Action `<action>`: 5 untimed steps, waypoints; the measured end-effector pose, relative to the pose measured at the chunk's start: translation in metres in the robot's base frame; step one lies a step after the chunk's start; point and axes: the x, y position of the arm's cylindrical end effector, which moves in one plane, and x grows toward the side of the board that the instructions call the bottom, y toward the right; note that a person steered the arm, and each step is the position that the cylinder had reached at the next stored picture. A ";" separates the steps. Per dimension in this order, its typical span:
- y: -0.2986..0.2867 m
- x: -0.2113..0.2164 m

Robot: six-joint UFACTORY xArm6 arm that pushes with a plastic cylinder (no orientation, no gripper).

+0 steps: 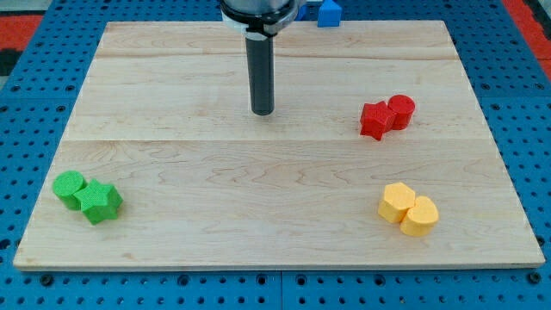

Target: Move your arm towards the bottom left

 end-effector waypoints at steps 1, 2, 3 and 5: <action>0.015 0.019; -0.009 0.065; -0.095 0.062; -0.192 0.063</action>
